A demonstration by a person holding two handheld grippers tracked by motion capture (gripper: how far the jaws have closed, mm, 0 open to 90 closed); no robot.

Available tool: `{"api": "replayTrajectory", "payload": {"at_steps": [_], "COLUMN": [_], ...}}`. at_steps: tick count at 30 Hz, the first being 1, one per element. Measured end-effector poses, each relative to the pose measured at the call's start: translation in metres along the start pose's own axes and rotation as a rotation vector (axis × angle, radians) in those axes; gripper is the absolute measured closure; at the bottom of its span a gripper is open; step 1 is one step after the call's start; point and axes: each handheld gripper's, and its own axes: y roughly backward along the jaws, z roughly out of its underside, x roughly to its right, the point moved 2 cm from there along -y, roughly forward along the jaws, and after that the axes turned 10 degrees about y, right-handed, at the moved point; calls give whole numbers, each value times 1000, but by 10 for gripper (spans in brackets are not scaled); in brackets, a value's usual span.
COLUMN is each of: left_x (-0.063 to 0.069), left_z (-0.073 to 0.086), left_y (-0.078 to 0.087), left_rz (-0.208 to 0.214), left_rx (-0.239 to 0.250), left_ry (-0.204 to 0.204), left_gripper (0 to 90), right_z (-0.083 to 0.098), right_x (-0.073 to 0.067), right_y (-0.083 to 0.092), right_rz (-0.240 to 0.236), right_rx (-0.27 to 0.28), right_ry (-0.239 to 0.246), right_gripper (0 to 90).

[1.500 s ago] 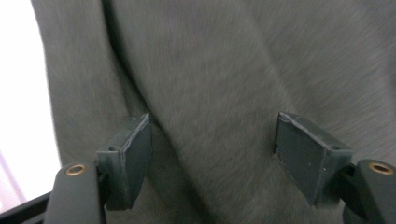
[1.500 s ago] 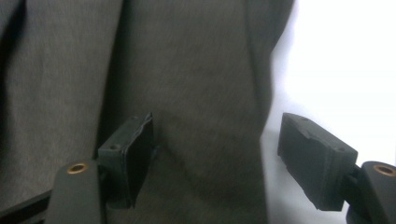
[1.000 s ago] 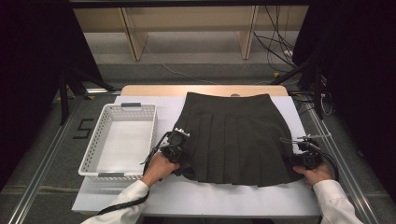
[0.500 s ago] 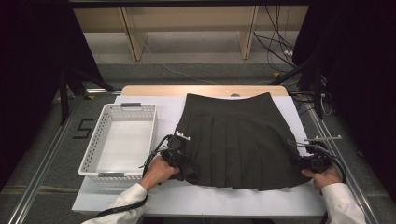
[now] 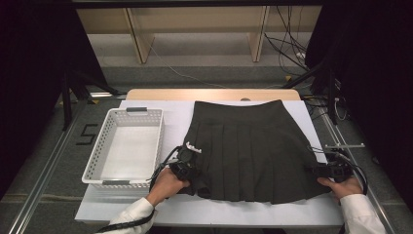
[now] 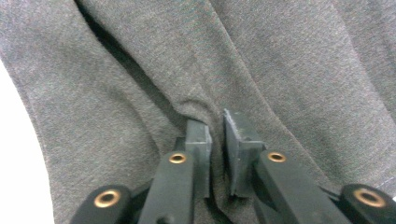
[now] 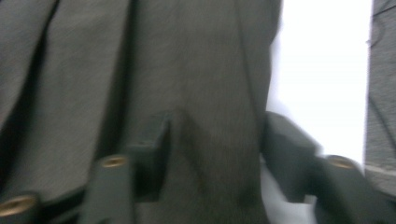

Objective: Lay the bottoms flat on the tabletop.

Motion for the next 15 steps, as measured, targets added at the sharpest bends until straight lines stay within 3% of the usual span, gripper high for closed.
{"api": "replayTrajectory", "payload": {"at_steps": [2, 4, 7, 9, 15], "left_x": [3, 5, 3, 3, 3], "left_z": [0, 2, 3, 4, 3], "left_y": [4, 5, -1, -4, -6], "left_rz": [-3, -3, 11, 0, 4], "left_rx": [10, 10, -20, -20, -12], "left_ry": [4, -5, 19, 16, 14], "left_gripper": [701, 660, 573, 598, 837], "right_z": [-8, -19, -34, -42, -47], "right_x": [3, 6, 8, 8, 12], "right_y": [1, 1, -4, -13, -49], "right_rz": [32, 32, 13, -4, -15], "right_rx": [16, 46, 73, 59, -58], "right_ry": [9, -6, -16, -24, -32], "right_gripper": [358, 347, 313, 305, 344]}}
